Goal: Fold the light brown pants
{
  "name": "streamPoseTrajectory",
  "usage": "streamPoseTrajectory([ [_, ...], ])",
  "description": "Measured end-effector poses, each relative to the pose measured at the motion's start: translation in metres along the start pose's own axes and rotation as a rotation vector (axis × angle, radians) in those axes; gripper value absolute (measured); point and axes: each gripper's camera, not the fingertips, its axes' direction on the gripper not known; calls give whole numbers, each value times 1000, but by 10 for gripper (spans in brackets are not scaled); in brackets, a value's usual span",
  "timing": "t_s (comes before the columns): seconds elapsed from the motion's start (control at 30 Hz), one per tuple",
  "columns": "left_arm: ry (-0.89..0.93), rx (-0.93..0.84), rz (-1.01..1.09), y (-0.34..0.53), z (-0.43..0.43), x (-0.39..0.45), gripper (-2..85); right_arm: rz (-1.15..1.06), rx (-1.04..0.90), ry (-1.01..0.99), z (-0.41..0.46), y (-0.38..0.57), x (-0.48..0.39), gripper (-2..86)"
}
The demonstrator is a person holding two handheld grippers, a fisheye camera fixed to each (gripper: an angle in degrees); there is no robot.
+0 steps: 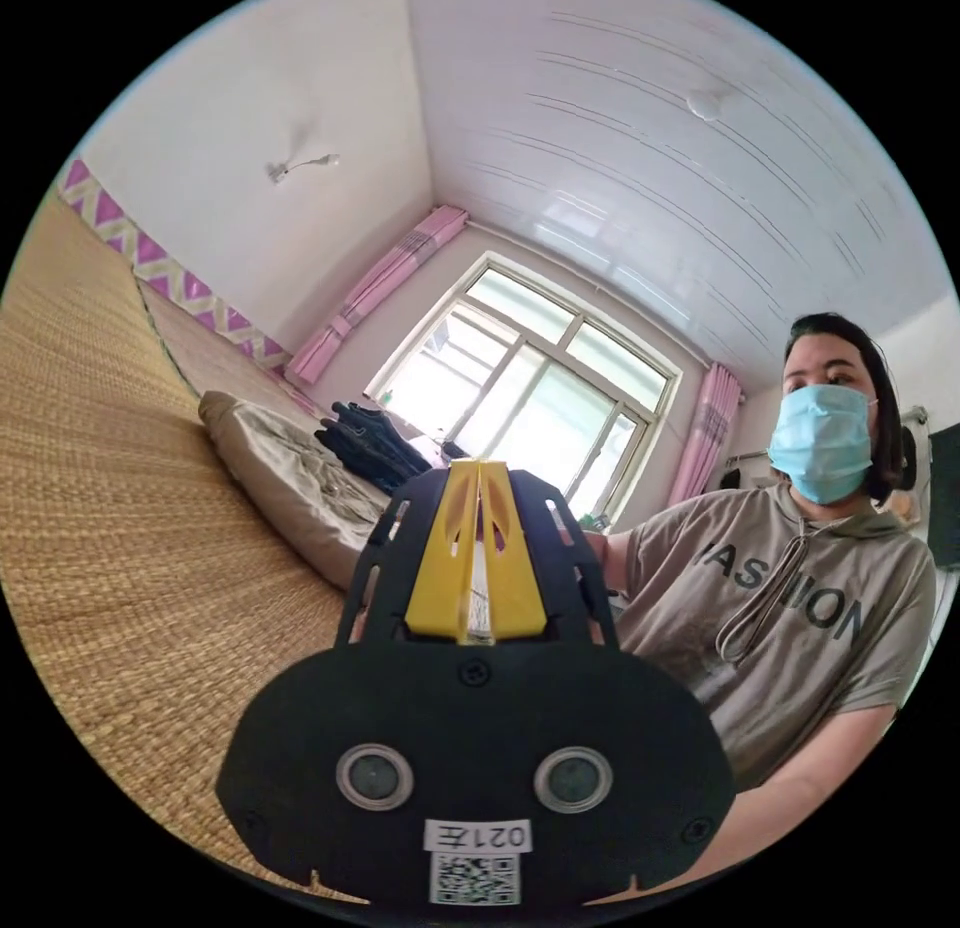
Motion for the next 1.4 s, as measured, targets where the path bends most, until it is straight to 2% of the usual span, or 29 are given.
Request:
streamPoseTrajectory([
  [0.13, -41, -78, -31, -6, 50, -9, -9, 165, 56, -32, -5, 49, 8, 35],
  [0.27, -208, -166, 29, -19, 123, 14, -7, 547, 309, -295, -28, 148, 60, 63],
  [0.33, -272, -195, 70, -29, 169, 38, -4, 669, 366, -349, -25, 192, 75, 73],
  [0.43, -385, -356, 170, -50, 290, 79, 15, 740, 378, -354, -13, 249, 84, 74],
  [0.5, -567, -568, 367, -47, 413, 110, 37, 796, 386, -345, -3, 294, 82, 46],
  [0.57, -677, -694, 478, -35, 498, 116, 52, 866, 409, -375, 8, 332, 80, 20],
  [0.7, -698, -849, 450, -27, 641, 79, 87, 1034, 435, -432, 40, 413, 71, -1],
  [0.9, -749, -974, 425, -19, 778, 33, 107, 1030, 374, -418, 63, 441, 60, -6],
  [1.07, -861, -982, 421, -13, 817, 5, 80, 954, 131, -307, 82, 400, 48, -8],
  [1.23, -830, -950, 350, -20, 799, -12, 50, 964, 147, -307, 83, 402, 45, -9],
  [1.33, -801, -829, 268, -41, 757, -12, 22, 963, 146, -307, 84, 398, 42, -9],
  [1.4, -756, -661, 181, -77, 691, 2, 8, 952, 138, -285, 83, 391, 37, -8],
])
